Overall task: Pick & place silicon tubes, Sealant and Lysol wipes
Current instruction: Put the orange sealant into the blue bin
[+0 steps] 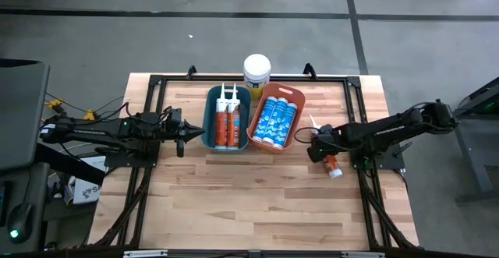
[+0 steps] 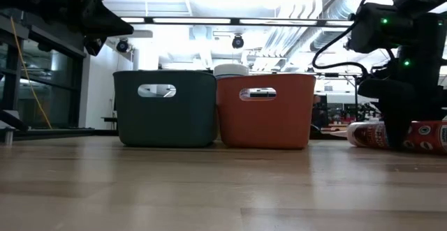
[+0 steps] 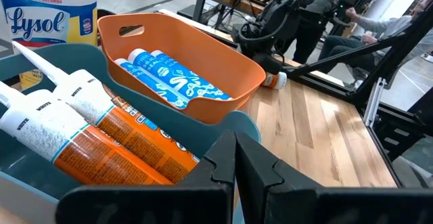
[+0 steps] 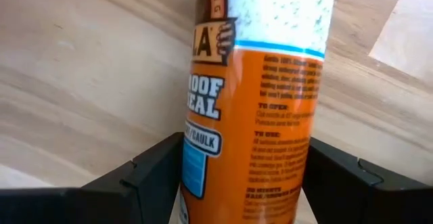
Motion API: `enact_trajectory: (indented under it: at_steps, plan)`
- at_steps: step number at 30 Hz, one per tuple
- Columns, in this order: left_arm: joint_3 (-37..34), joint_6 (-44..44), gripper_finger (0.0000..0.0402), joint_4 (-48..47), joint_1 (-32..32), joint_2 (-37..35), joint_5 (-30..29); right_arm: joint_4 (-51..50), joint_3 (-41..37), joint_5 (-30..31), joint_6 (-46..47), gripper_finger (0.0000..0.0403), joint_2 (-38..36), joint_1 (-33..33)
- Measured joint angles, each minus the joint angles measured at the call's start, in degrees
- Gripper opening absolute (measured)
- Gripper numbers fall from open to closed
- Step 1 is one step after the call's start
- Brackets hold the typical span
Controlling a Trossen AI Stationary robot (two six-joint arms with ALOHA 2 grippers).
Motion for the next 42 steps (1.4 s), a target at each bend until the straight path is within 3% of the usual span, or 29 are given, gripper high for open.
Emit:
enact_trajectory:
  at_steps: [35,42]
  plan:
    - [0.0,0.0,0.0,0.0,0.0,0.0,0.0,1.1,0.1,-2.0,-3.5,0.0263,2.0,0.0]
    - [0.0,0.0,0.0,0.0,0.0,0.0,0.0,1.1,0.2,-2.7,-4.3,0.0228,2.0,0.0]
